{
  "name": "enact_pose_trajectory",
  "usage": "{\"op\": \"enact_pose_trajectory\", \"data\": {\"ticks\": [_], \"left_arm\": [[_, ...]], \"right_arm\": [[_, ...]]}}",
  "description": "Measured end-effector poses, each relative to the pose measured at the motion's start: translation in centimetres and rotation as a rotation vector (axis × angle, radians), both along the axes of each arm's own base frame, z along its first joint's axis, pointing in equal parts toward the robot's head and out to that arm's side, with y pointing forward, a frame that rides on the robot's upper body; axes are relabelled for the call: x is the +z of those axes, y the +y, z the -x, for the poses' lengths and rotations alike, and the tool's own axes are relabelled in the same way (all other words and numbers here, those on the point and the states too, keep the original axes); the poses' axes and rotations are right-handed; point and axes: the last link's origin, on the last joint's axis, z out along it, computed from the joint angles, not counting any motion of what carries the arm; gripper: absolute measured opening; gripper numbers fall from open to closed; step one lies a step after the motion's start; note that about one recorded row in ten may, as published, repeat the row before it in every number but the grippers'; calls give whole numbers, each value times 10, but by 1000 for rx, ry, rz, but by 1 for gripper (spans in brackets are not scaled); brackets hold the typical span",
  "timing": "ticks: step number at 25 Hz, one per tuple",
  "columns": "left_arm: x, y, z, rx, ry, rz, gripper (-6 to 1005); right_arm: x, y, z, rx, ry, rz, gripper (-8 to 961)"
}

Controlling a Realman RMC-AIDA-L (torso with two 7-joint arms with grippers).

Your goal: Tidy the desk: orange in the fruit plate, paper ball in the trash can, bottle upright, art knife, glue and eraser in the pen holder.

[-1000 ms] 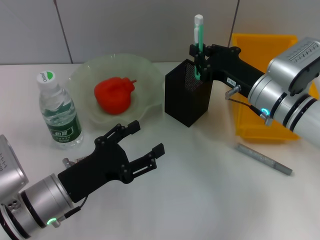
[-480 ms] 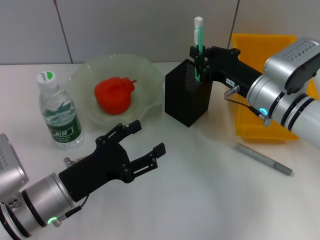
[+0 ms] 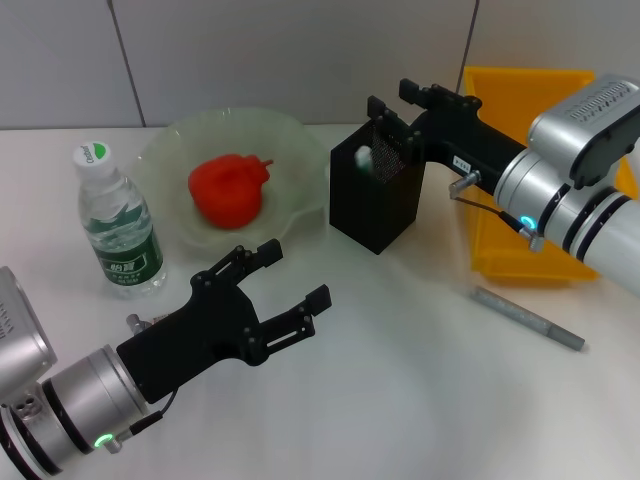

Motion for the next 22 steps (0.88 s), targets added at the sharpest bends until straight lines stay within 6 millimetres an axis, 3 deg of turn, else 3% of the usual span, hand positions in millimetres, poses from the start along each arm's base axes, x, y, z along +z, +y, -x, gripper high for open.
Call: {"op": "enact_pose_trajectory", "data": {"ticks": [9,15,17,18,22], "left_arm": [[0,0,0,-1,1,-1,864],[0,0,-1,-6,2,-4,863],[0,1,-1,-7,3,-4,863],[0,1,-1,-7,4,-5,863],[1,1,0,-6,9,-1,863]], "right_arm": [[2,-1,-1,3,5,-4,661],[6,-1,-3,-6,41,-26,783],[12,-3,-5,-16,85,-53,784],[25,-8,-10,-20,184,-99,784],[45,-25,-13,48,336,-97,784]]}}
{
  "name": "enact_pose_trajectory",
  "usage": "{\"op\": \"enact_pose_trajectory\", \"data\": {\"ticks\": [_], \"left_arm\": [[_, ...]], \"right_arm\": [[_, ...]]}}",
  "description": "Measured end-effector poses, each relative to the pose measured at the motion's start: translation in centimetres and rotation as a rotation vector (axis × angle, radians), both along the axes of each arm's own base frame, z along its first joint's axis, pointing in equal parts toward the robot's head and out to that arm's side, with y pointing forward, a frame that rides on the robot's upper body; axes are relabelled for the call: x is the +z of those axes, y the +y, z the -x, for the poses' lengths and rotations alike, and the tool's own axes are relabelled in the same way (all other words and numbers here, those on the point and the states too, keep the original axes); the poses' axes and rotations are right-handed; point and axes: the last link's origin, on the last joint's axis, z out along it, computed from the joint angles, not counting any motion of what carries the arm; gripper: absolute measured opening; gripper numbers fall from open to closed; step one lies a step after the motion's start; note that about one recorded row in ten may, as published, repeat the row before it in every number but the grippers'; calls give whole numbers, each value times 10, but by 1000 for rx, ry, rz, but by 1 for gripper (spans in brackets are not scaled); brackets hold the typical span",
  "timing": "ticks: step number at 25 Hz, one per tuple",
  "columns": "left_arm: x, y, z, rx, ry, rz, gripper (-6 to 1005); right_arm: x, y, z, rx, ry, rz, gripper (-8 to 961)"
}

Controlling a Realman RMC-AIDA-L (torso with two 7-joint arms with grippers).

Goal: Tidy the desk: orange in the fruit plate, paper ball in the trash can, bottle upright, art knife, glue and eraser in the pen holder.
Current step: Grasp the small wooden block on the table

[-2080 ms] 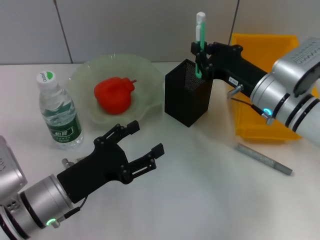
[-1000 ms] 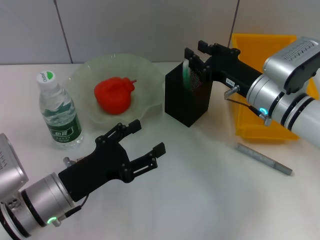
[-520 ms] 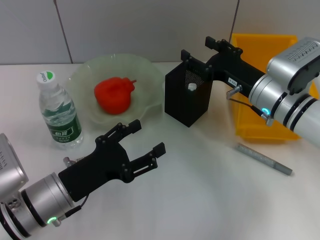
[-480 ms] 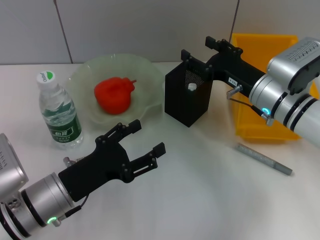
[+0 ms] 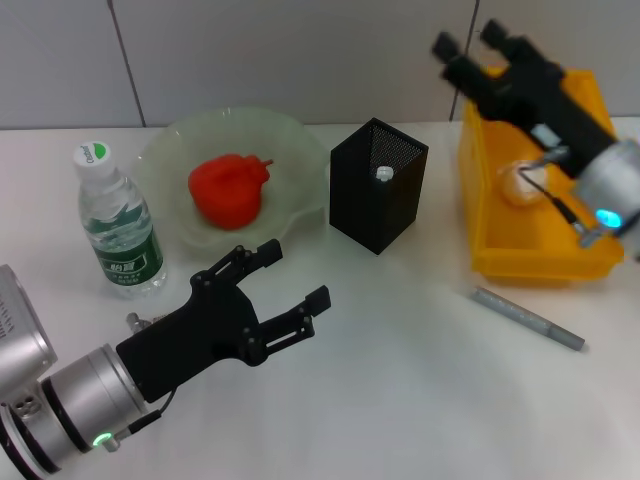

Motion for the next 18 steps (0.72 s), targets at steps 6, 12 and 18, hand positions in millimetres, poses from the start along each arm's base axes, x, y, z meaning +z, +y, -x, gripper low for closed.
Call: {"op": "enact_pose_trajectory", "data": {"ticks": [6,12,18], "left_arm": [[3,-1,6,-4,25,45,863],[11,-2,13,-2,40,77,862],[18,-1,19,-11,66,93,862]], "right_arm": [[45,-63,-11,333,31,293,783],[64,-86,-31,361,-157,537,783],[60,-91,-55,278,-407,733,784]]}}
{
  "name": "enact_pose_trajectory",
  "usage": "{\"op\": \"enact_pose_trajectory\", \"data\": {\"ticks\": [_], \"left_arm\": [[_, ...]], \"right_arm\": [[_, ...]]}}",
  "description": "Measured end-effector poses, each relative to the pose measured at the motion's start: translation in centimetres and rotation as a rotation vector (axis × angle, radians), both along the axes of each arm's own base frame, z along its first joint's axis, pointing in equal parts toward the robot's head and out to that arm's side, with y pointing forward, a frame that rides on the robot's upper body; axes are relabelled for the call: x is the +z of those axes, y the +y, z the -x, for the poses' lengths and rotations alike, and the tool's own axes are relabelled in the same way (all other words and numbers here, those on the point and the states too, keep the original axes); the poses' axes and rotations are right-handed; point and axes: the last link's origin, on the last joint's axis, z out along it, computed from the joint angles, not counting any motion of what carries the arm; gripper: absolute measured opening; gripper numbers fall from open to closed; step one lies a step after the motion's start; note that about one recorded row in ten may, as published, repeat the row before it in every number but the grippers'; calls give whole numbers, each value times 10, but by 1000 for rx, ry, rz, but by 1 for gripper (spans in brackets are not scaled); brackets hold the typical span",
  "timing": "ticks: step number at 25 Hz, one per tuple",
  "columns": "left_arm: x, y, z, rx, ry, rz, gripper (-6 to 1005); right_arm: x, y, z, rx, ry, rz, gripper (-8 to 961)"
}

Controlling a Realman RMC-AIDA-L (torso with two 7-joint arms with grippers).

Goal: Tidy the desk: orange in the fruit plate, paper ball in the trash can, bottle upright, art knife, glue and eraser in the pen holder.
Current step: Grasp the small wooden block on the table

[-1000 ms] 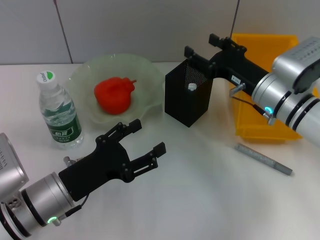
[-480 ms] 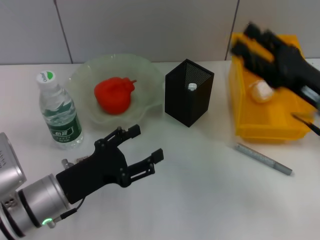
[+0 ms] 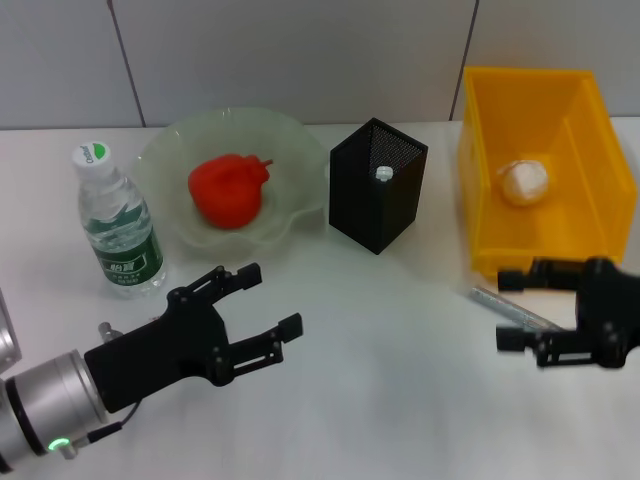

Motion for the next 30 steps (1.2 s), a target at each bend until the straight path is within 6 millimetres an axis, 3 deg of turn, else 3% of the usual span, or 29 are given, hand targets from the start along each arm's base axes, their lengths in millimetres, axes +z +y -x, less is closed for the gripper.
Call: {"op": "enact_pose_trajectory", "data": {"ticks": [6,8,11,13,19,30], "left_arm": [[12,6,7,3,40,1,862],[31,14,10,-14,90,43,861],[36,18,9,-25,113,73,861],[56,31,3,-36,251,212,861],[79,48,-15,-20,461,300,861],[85,69,-35,8,800,313,860]], "right_arm": [[-10,3,-8,-25,-94,21,784],[-8,3,-10,-40,-90,11,784],[-7,3,-11,-57,-83,3,783],[-7,4,-11,-77,-68,-1,783],[-11,8,-9,-95,-66,-7,783],[-16,9,-7,-103,-63,-13,783]]}}
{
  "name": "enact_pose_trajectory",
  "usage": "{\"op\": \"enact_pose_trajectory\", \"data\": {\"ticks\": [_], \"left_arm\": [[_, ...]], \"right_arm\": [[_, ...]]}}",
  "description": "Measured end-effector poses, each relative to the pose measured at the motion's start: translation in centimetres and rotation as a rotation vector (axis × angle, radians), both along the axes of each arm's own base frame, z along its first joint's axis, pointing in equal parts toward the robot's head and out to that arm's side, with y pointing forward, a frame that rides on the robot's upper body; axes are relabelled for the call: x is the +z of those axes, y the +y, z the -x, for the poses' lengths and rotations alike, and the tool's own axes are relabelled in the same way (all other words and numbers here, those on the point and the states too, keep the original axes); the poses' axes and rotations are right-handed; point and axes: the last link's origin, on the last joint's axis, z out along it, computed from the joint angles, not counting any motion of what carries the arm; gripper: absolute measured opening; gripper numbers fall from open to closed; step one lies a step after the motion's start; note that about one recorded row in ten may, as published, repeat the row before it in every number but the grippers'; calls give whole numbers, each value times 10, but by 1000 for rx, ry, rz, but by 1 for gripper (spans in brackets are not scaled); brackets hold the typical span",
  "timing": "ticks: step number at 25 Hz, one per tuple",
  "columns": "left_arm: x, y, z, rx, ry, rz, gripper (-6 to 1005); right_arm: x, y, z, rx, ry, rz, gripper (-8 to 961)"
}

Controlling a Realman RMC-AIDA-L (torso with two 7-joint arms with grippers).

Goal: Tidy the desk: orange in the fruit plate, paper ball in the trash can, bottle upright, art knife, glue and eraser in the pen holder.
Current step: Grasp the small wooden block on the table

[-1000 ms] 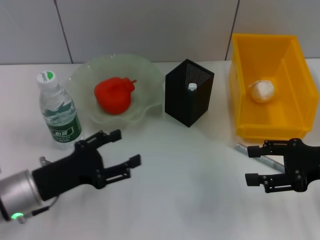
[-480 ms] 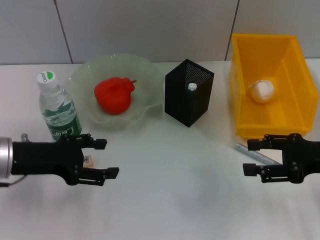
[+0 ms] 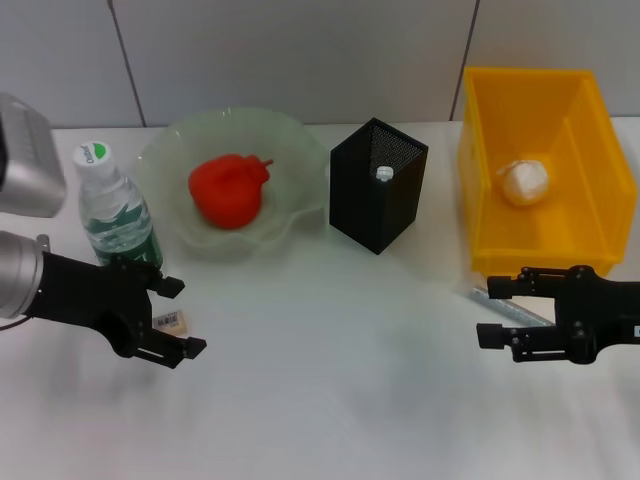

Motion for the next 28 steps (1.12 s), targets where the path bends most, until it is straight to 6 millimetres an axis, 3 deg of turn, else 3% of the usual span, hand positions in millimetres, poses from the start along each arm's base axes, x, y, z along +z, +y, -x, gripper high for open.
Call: {"op": "enact_pose_trajectory", "data": {"ticks": [25,28], "left_arm": [[-17,28,-9,29,272,12,861],[-19,28,-10,32,290,17,763]], "right_arm": [[0,2,2,5,5,-5,784],[0,2,2,5,5,-6,784]]}}
